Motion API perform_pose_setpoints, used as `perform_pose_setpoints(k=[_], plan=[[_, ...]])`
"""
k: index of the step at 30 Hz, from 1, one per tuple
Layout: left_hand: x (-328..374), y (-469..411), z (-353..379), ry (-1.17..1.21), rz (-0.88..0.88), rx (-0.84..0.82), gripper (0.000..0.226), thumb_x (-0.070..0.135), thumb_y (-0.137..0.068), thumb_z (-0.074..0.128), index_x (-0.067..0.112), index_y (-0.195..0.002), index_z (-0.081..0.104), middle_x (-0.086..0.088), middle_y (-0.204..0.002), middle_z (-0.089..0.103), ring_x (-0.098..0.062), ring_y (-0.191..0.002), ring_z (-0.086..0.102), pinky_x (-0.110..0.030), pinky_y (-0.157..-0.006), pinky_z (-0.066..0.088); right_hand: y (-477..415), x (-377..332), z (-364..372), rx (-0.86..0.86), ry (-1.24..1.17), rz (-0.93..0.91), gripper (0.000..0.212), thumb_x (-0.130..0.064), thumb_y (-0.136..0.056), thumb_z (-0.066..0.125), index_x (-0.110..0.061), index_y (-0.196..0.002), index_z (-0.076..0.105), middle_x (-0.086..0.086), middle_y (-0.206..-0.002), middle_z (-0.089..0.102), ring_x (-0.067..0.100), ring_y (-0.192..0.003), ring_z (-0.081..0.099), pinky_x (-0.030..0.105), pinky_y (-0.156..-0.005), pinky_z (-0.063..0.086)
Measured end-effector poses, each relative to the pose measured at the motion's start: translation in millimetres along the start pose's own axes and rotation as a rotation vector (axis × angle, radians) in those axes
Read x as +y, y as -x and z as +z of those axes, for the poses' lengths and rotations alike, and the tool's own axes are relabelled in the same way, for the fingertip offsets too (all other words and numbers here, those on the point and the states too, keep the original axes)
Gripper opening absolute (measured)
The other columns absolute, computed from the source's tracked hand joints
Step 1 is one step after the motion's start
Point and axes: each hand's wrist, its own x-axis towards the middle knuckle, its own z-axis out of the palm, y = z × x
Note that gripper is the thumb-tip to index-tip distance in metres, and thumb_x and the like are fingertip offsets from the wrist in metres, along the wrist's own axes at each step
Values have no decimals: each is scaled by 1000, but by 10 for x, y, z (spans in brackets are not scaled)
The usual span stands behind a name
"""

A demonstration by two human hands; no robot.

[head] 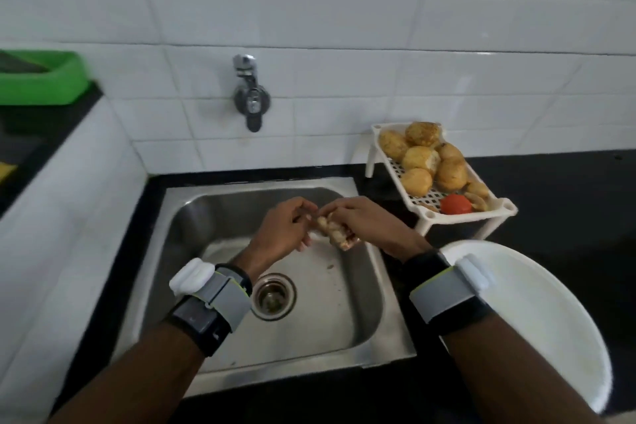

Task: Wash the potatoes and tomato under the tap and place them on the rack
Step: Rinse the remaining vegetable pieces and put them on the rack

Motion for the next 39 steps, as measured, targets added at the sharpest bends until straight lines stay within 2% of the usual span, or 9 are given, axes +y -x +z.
perform_pose_setpoints(k=[3,6,10,13,17,20,25,34,39], plan=[[-140,-33,-281,-50,-62,78,20,5,-96,47,13,-106,62,-4,-93,72,-17,-61,67,-32,-57,57,-278,-103,248,-40,-278,64,25,-9,-96,49,-4,-108,70,16,-98,69,23,-78,62,30,-62,56],[-195,-104,-575,-23,-114,176,19,5,-96,49,15,-108,61,-6,-96,71,-18,-63,67,-34,-60,57,-532,-218,492,-95,-462,89,27,-21,-97,54,-2,-109,68,17,-93,64,26,-80,58,36,-69,53],[-121,-352,-821,-13,-101,324,19,10,-95,53,15,-112,58,-6,-96,69,-18,-68,66,-27,-58,56,-680,-296,664,-127,-486,89,9,-14,-93,59,-10,-95,66,12,-81,61,23,-71,56,36,-69,47],[-44,-611,-948,-29,-58,405,34,16,-93,55,16,-126,51,-5,-107,65,-21,-86,68,-36,-78,59,-829,-339,717,-129,-523,66,8,-5,-89,62,-6,-97,62,12,-80,60,19,-68,58,36,-70,54],[184,-889,-986,-5,28,493,49,25,-94,58,22,-140,41,-4,-122,53,-16,-97,60,-31,-88,51,-993,-411,691,-87,-537,33,11,0,-89,60,-7,-98,61,13,-86,59,20,-74,59,43,-83,57],[299,-1050,-981,-5,107,554,35,34,-96,57,21,-128,56,-2,-115,64,-10,-93,61,-26,-87,49,-1089,-489,681,-56,-504,29,22,-1,-88,62,-3,-110,61,18,-96,60,24,-84,61,43,-85,58],[283,-1157,-1016,-75,184,646,30,36,-96,55,10,-106,67,-12,-96,72,-26,-87,67,-44,-77,58,-1151,-570,706,-38,-497,26,28,-4,-89,64,-5,-117,58,19,-106,62,27,-93,62,43,-87,58],[214,-1228,-995,-2,138,648,18,26,-98,50,10,-102,57,-14,-92,67,-35,-87,68,-49,-77,58,-1251,-553,806,37,-532,12,22,-3,-92,59,-3,-114,59,14,-90,59,23,-79,57,39,-82,57],[223,-1209,-1013,67,95,628,9,22,-99,49,13,-97,50,-2,-80,59,-27,-78,68,-46,-76,59,-1286,-551,884,55,-583,20,19,-4,-92,59,-3,-111,59,11,-88,58,21,-78,57,41,-83,57]])
